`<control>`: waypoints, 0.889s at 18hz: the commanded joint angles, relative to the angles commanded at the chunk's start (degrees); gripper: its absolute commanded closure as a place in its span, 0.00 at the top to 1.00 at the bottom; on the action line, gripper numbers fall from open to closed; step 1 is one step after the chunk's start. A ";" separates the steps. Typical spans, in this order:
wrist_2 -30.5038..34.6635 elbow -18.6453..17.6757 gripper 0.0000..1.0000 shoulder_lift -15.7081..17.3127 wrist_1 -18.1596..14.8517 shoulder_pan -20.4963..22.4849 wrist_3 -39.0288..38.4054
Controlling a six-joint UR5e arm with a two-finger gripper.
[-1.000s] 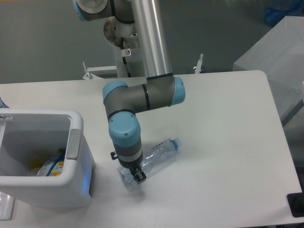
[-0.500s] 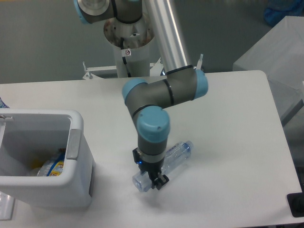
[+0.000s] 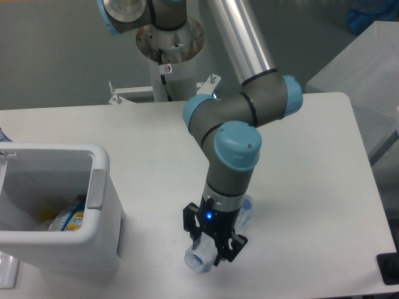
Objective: Place the trash in the trash can
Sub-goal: 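Lift the bottle and carry it over the trash bin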
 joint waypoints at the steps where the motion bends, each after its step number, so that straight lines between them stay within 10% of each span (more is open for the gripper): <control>1: -0.18 0.26 0.62 0.09 3.16 0.00 -2.02; 16: -1.06 8.17 0.62 6.49 6.62 -1.75 -25.05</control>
